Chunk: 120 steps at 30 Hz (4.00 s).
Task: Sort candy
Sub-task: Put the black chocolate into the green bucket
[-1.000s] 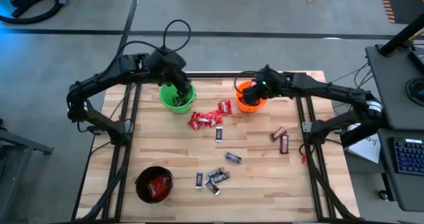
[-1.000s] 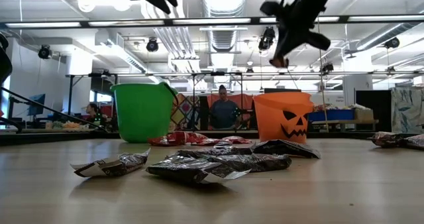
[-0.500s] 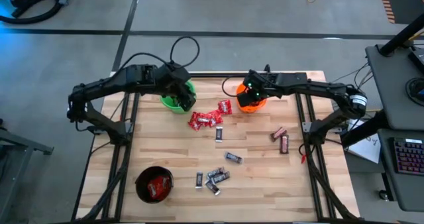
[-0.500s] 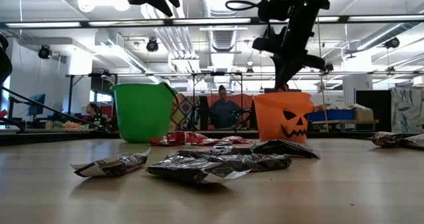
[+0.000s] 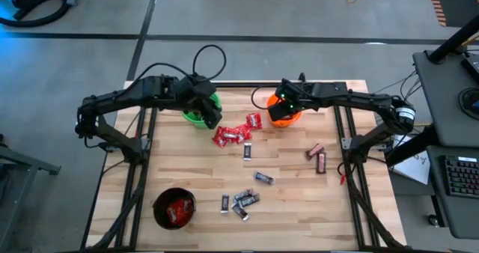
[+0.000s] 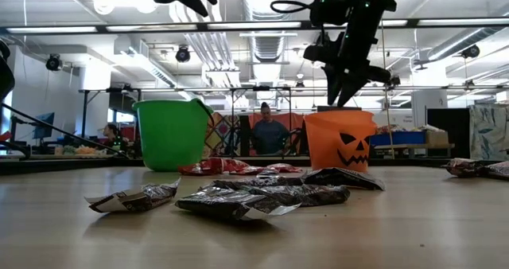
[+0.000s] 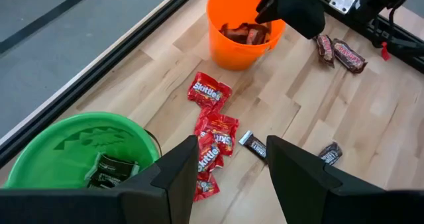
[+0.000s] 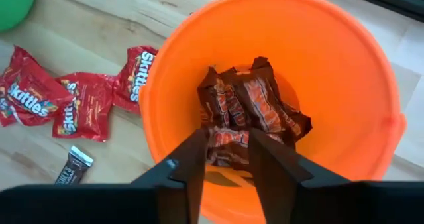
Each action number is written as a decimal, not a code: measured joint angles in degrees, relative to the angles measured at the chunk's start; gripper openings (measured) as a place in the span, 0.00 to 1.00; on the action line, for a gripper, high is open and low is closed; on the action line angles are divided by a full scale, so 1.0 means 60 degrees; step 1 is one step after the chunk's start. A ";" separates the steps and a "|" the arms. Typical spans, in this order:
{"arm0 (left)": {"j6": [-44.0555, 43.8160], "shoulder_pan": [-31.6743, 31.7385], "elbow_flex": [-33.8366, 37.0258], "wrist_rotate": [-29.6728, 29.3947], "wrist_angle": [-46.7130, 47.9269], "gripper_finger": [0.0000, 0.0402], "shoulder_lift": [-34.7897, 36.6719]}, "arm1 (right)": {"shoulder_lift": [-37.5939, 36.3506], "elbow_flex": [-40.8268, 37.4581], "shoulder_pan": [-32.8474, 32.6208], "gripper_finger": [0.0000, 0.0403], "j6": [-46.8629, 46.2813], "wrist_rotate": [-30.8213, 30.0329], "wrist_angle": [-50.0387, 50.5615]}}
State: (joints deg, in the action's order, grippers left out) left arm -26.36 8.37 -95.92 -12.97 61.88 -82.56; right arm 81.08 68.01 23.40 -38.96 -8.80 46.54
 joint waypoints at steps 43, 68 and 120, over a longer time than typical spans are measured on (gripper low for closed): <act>-0.4444 -0.2079 0.3012 -0.0115 -0.4516 0.40 -0.3192 | -0.3046 -0.0060 -0.1381 0.49 -0.0439 0.0237 0.1193; -0.5099 -0.1939 0.1497 0.0032 -0.4568 0.66 -0.6343 | -0.3039 -0.0106 -0.1377 0.49 -0.0439 0.0250 0.1203; -0.2969 -0.1597 0.1424 -0.0455 -0.2097 0.17 -0.2130 | -0.3031 -0.0127 -0.1421 0.49 -0.0141 0.0530 0.1655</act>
State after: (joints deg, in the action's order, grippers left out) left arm -44.17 -1.21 -87.37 -15.70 49.30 -95.34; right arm 62.89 67.24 14.87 -39.80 -5.62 56.47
